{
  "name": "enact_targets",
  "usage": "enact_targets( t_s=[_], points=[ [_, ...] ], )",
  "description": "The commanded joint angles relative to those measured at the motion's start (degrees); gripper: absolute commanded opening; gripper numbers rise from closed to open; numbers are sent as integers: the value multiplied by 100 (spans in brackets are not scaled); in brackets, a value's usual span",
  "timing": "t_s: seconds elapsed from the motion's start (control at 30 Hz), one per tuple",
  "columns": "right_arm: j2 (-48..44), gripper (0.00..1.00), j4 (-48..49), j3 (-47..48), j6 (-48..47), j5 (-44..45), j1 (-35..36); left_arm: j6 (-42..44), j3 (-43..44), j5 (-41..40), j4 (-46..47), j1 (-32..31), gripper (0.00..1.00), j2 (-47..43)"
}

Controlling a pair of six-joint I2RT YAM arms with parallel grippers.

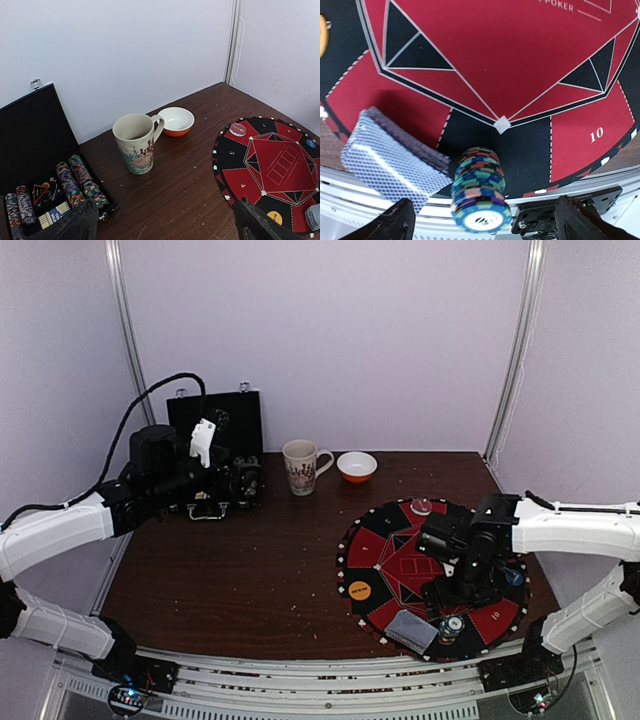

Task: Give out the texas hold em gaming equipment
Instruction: Pick up the pile of poker chips from the pile of poker chips.

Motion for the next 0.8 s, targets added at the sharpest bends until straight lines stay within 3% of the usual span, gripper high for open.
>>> enact_targets(
  t_s=[0.0, 0.3, 0.47, 0.77],
  points=[
    [-76, 99, 254, -340, 175, -52, -157, 67, 109, 45, 140, -19, 98, 22],
    [-124, 81, 891, -893, 122, -365, -293, 91, 122, -2, 93, -18, 98, 5],
    [-31, 80, 938, -1036, 111, -411, -293, 105, 129, -7, 91, -25, 98, 20],
    [-74, 66, 932, -1108, 159, -523, -293, 121, 132, -16, 80, -19, 98, 30]
  ],
)
